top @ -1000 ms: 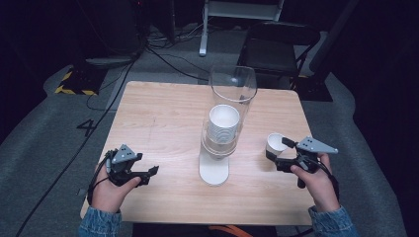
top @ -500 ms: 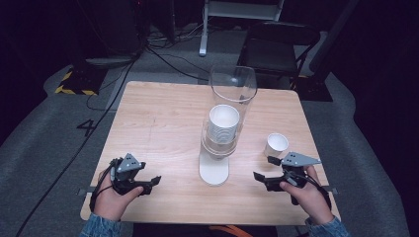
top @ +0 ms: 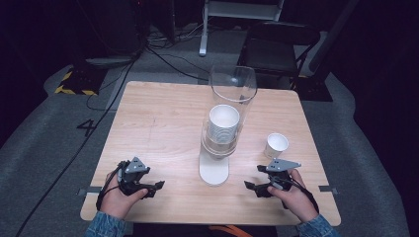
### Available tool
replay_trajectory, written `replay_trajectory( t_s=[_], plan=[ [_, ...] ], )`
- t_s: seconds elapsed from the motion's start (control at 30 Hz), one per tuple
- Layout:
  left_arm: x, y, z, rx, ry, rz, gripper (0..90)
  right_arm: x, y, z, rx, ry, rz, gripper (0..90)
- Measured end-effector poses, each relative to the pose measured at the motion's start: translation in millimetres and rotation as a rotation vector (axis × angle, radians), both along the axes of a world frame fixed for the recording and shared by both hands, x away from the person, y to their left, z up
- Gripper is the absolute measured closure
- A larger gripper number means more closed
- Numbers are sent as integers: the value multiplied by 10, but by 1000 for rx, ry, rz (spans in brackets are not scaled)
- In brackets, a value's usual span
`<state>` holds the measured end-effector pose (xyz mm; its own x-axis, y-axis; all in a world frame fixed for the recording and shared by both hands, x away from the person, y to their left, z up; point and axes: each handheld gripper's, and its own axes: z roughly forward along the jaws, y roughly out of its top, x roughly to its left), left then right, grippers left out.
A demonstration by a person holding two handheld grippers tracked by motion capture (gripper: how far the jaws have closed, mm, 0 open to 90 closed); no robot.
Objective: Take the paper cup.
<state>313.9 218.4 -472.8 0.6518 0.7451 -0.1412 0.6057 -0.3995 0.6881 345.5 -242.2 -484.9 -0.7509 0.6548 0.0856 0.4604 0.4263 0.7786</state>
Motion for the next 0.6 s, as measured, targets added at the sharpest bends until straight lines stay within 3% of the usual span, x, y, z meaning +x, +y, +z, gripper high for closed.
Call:
replay_trajectory(
  t_s=[0.3, 0.6],
  plan=[
    [36, -16, -93, 26, -17, -14, 210, 35, 2, -136, -12, -55, -71, 161],
    [47, -3, -135, 25, -19, -11, 182, 63, -22, -170, -13, -54, -90, 161]
  ],
)
